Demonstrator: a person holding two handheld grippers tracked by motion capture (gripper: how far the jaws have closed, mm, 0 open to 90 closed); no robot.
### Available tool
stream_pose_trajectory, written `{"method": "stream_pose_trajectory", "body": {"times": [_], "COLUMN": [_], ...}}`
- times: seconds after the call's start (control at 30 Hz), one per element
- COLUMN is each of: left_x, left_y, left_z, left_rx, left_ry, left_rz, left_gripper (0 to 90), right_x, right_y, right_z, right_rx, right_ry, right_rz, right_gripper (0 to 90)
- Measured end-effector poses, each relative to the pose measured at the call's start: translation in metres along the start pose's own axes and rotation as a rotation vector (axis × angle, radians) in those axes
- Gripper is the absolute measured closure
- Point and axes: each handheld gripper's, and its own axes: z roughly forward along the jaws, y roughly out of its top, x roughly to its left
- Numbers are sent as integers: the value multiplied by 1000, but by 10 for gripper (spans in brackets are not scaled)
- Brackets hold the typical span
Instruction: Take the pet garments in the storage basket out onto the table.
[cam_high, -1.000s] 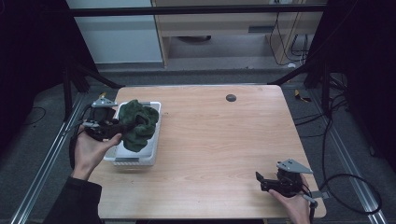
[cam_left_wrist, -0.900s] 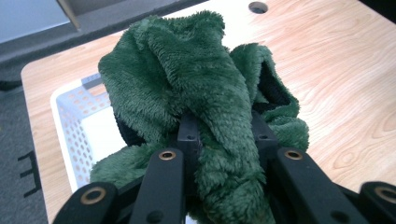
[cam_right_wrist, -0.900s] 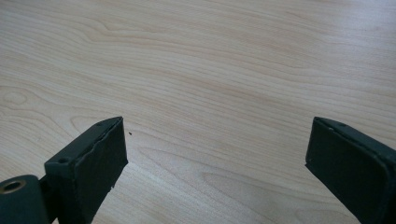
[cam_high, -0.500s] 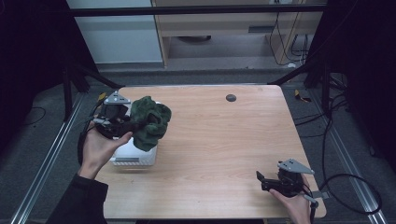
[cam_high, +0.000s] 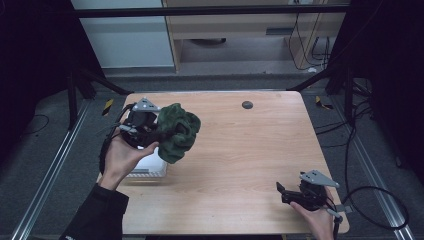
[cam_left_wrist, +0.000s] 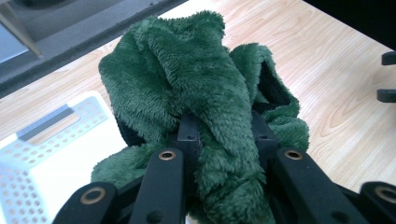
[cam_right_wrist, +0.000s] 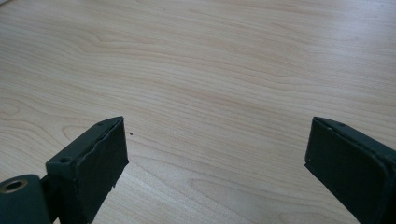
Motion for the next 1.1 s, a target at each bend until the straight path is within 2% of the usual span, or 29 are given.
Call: {"method": "stream_pose_trajectory", "body": {"times": [0.23,0.33,0.63,0.93,1.1], "left_x": [-17,-25,-40,-55,-62], "left_y": [8,10,13,19,20], "left_z": [11,17,34,54,64], "left_rx": [11,17,35,56,65], "left_ry": [-32,-47,-82,-116,-134], "left_rz": [44,62,88,115,131], "left_gripper": [720,719,720,719,719], "right_x": [-2,-2,-4,-4,-6], "right_y": [0,0,0,0,0], "right_z": [0,-1,-1,-2,-2], "right_rx": [-8,-10,-20,-20,-28], "right_ry": [-15,-16,-28,-27,-38], "right_rz": [-10,0,-14,-2,-11], "right_gripper": [59,59,61,61,61]}}
